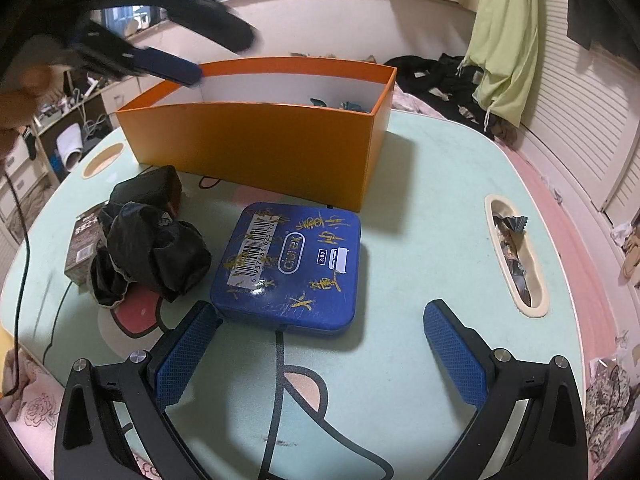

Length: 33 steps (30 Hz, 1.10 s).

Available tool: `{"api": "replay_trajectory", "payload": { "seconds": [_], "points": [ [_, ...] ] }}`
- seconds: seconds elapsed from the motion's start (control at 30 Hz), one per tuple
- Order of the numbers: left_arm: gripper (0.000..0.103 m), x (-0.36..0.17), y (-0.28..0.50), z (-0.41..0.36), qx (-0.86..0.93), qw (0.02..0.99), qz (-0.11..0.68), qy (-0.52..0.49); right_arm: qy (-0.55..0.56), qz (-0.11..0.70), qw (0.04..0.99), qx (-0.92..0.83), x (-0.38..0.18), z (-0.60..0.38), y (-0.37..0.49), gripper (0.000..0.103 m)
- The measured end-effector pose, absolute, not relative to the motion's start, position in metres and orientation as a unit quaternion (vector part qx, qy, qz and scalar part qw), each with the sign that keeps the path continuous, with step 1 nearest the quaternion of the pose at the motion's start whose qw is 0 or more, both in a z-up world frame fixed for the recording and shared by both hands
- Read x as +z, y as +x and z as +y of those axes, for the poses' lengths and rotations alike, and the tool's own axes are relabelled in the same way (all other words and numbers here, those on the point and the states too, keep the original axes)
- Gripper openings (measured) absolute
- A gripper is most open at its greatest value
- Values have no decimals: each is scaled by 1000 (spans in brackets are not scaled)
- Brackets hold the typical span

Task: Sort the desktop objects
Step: 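Reach into the orange box and grasp the brown fluffy pompom with the left gripper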

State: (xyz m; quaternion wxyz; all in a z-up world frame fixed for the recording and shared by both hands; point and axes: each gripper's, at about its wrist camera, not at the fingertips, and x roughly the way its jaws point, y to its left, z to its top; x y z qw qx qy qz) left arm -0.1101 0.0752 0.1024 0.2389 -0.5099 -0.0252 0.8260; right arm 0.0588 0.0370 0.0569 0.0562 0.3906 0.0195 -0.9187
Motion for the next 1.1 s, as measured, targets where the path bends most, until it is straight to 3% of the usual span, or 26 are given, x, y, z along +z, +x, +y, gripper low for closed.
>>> {"api": "replay_trajectory", "payload": {
  "seconds": [0.3, 0.37, 0.43, 0.57, 0.63, 0.73, 0.93, 1.0, 1.03, 1.07, 1.1],
  "points": [
    [61, 39, -156, 123, 721, 263, -31, -640, 391, 18, 56, -918, 56, 39, 62, 103],
    [43, 39, -159, 117, 718, 264, -39, -643, 391, 15, 57, -919, 56, 42, 61, 103],
    [32, 37, -161, 104, 714, 260, -52, -647, 391, 15, 56, -919, 56, 42, 62, 103],
    [25, 45, -157, 86, 737, 248, -32, -628, 390, 16, 55, -919, 55, 39, 63, 103],
    [16, 56, -157, 71, 745, 254, -52, -615, 390, 16, 55, -919, 55, 39, 63, 103],
    [12, 85, -147, 48, 766, 275, -98, -573, 390, 16, 55, -919, 54, 39, 64, 103],
    [13, 135, -104, 41, 790, 330, -114, -504, 390, 17, 55, -919, 55, 40, 63, 103],
    [26, 131, -107, 49, 789, 317, -98, -517, 390, 17, 55, -919, 55, 41, 63, 103],
    [46, 124, -114, 54, 786, 300, -87, -534, 390, 17, 55, -919, 55, 41, 62, 103],
    [55, 116, -120, 59, 784, 286, -80, -545, 390, 17, 54, -919, 55, 42, 63, 103],
    [55, 105, -128, 66, 780, 271, -73, -559, 390, 17, 54, -919, 55, 43, 63, 103]
  ]
}}
